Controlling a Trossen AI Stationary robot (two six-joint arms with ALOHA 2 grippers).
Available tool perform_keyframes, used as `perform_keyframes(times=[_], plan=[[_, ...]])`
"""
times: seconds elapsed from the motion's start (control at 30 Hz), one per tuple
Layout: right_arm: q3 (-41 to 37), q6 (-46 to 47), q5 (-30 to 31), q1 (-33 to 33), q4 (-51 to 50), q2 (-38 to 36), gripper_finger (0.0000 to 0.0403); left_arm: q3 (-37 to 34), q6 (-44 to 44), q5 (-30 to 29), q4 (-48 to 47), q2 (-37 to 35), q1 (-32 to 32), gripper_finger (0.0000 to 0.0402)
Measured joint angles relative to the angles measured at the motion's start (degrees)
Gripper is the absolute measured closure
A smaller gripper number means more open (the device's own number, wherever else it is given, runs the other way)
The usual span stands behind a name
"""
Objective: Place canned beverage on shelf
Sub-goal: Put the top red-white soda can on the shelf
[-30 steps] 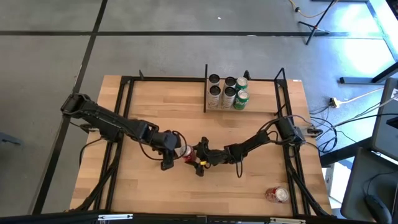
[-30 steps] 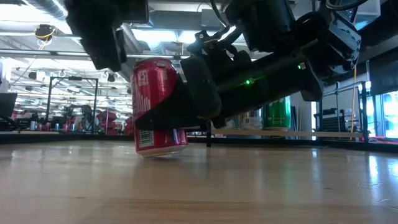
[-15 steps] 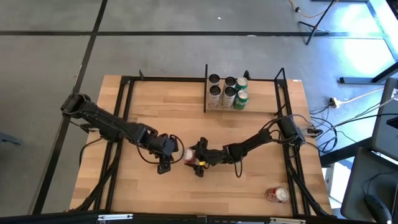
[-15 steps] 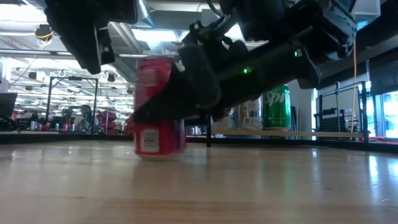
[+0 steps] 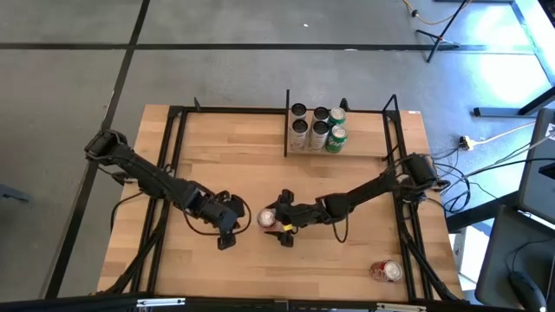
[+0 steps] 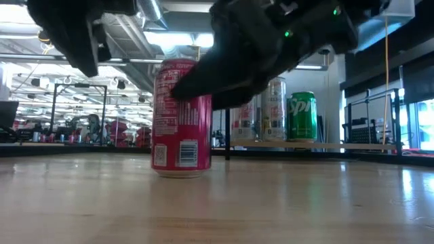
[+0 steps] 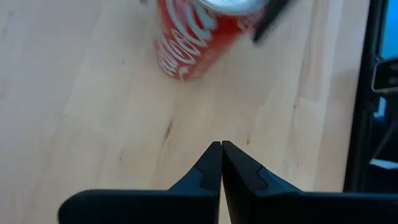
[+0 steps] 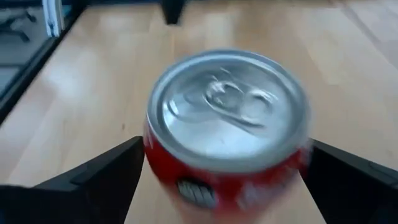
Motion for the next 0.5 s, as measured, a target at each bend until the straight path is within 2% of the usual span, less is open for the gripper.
perform_keyframes(times=[0.37,0.43,0.5], plan=[[0.0,3.1,-2.6,0.0,-21.5,-12.3,0.001,0.0,-3.3,-4.8,0.8,0.0,-5.0,0.0398],[0.0,3.6,-2.7,0.0,-24.9,-13.7,0.001,-0.5,-4.0,-7.1,3.7,0.1,-5.8,0.0398],[0.0,3.8,-1.9,0.0,-26.5,-14.1,0.001,-2.1,-6.2,-10.7,11.9,0.6,-6.7,0.0398]])
